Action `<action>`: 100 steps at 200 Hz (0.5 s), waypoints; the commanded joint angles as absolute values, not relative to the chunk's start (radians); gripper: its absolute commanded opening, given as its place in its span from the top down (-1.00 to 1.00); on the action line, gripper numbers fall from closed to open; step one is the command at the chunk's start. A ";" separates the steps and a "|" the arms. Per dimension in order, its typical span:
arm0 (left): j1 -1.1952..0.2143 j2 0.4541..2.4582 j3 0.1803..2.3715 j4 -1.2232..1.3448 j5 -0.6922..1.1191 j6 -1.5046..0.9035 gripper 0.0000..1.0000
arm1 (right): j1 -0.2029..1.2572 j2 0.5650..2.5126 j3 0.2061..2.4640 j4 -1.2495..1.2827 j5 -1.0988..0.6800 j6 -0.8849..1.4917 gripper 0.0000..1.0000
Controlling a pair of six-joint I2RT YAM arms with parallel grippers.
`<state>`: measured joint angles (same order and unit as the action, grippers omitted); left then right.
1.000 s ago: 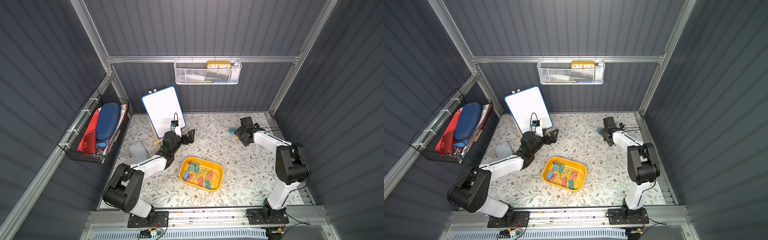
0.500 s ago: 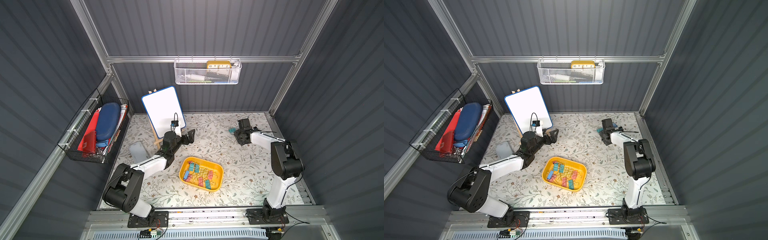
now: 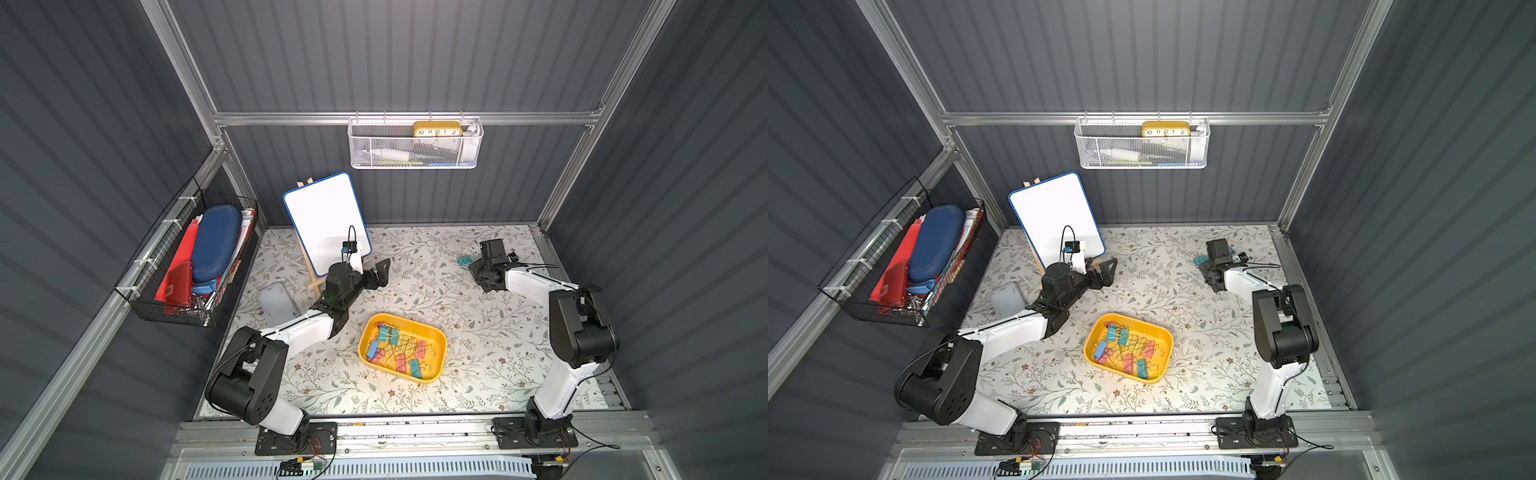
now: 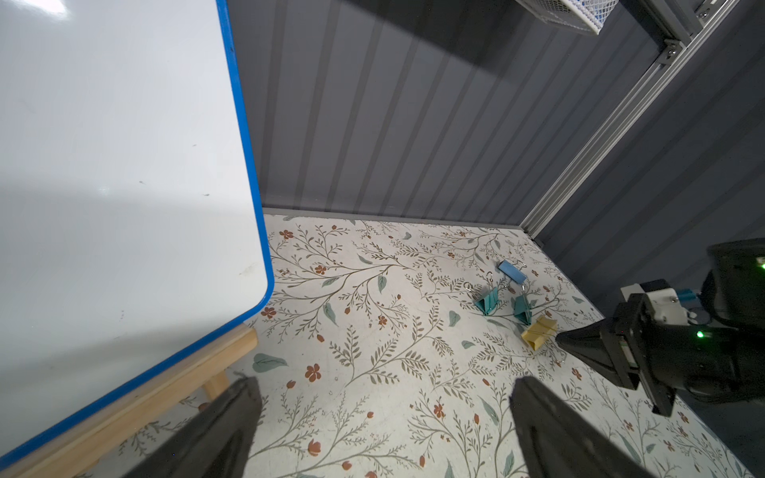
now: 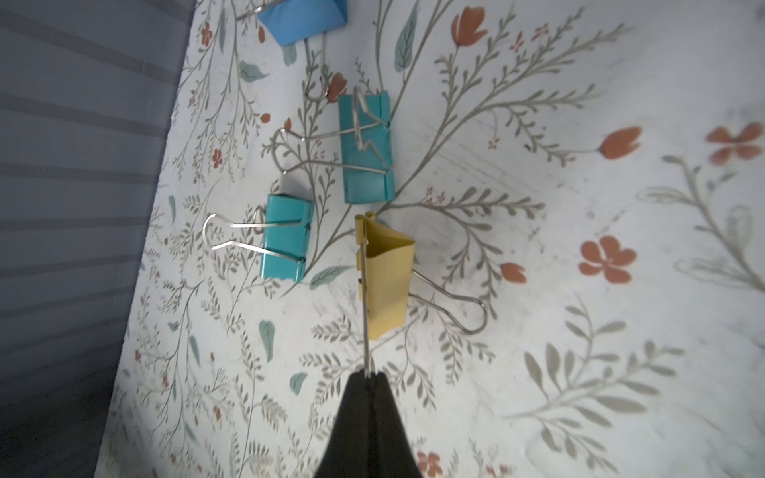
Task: Put the binder clips in the storage box
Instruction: Pick up the binder clip at the center of the board.
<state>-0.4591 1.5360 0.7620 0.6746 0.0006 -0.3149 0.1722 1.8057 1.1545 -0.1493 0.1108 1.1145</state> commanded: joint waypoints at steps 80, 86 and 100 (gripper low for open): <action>-0.460 1.533 0.770 0.719 0.138 -0.301 -0.99 | 0.483 1.182 1.012 -0.533 -0.129 0.708 1.00; -0.460 1.540 0.772 0.722 0.153 -0.300 -0.99 | 0.515 1.168 1.016 -0.563 -0.165 0.697 1.00; -0.461 1.550 0.775 0.727 0.173 -0.302 -0.99 | 0.597 1.162 1.052 -0.688 -0.178 0.683 1.00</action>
<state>-0.4591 1.5364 0.7620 0.6945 0.0982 -0.3141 0.4942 1.1770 1.0344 -0.4370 -0.0788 0.7845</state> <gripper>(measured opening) 0.994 0.041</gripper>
